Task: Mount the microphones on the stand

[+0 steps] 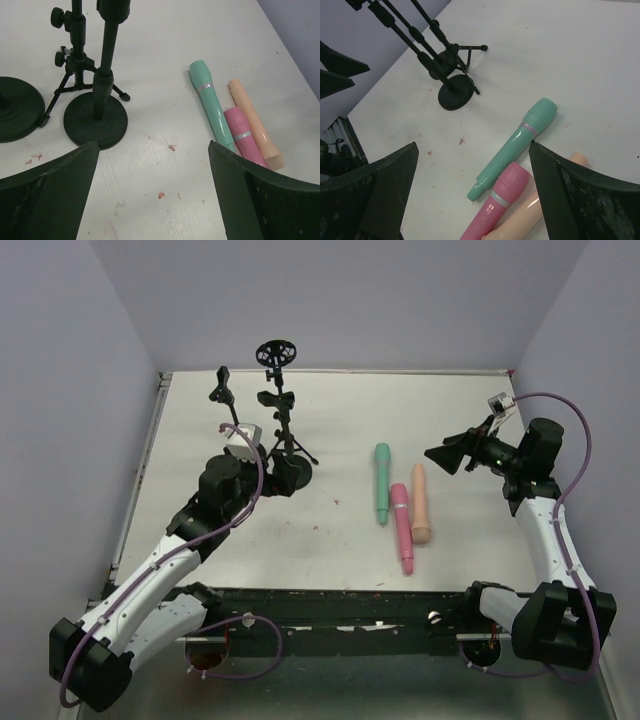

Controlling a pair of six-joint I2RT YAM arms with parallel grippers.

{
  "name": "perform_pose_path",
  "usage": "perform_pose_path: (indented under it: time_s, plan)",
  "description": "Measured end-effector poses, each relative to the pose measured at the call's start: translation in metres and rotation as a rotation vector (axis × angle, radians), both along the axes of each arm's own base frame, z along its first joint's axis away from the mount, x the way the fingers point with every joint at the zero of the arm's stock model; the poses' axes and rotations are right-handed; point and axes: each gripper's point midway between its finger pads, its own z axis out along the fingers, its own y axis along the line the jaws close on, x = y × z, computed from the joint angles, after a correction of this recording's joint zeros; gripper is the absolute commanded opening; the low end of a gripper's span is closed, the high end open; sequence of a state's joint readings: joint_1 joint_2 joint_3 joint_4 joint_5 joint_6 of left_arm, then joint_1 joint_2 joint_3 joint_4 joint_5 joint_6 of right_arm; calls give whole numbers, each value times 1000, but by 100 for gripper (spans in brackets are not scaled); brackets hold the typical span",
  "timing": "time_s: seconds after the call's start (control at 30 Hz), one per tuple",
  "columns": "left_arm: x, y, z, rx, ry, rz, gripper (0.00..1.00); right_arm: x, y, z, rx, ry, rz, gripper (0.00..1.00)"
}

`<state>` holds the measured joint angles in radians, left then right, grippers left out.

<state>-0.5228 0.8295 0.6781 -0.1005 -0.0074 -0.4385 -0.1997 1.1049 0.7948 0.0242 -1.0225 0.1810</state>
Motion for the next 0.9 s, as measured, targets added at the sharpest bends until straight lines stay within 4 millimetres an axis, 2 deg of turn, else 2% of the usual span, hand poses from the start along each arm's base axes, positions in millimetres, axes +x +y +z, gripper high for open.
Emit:
perform_pose_path:
  time_s: [0.13,0.43,0.6,0.9]
  plan:
    - [21,-3,-4,3,-48,36,91,-3,3,0,-8,-15,29,100]
    - [68,-1,-19,58,-209,137,90,-6,7,-1,-14,-21,55,100]
    - [90,-3,-24,108,-278,168,84,-6,7,-2,-16,-21,56,100]
    - [121,-13,-19,133,-348,192,60,-7,7,-3,-19,-19,58,100]
